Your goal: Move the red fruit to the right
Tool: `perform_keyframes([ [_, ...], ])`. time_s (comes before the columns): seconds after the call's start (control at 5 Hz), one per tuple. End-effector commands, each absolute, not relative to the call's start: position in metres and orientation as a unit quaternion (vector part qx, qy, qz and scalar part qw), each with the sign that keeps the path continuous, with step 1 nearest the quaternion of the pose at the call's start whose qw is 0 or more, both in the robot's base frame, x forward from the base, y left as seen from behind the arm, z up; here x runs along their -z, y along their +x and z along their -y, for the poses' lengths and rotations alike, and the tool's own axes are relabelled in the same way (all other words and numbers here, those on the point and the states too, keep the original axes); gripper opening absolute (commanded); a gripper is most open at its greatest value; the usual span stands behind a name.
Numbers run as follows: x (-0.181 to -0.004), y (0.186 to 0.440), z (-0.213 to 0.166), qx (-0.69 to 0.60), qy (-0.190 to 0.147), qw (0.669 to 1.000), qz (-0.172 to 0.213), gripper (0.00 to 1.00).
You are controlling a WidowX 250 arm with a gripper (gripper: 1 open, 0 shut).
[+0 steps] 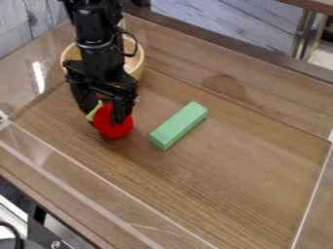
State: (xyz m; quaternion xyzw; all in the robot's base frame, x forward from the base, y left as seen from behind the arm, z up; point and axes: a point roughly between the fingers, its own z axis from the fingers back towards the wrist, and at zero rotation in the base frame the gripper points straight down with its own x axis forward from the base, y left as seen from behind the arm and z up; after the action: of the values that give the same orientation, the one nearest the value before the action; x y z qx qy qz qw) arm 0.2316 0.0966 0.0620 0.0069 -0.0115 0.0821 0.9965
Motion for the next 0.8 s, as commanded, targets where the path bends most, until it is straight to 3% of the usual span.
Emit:
perform_keyframes([
  [0.0,-0.073,0.242,-0.101,-0.112,0.018,0.993,0.028,1.00],
  [0.4,-0.028,0.249,-0.117,-0.104,0.018,0.994,0.032,1.00],
  [0.6,-0.023,0.256,-0.111,-0.101,0.018,0.994,0.033,1.00],
])
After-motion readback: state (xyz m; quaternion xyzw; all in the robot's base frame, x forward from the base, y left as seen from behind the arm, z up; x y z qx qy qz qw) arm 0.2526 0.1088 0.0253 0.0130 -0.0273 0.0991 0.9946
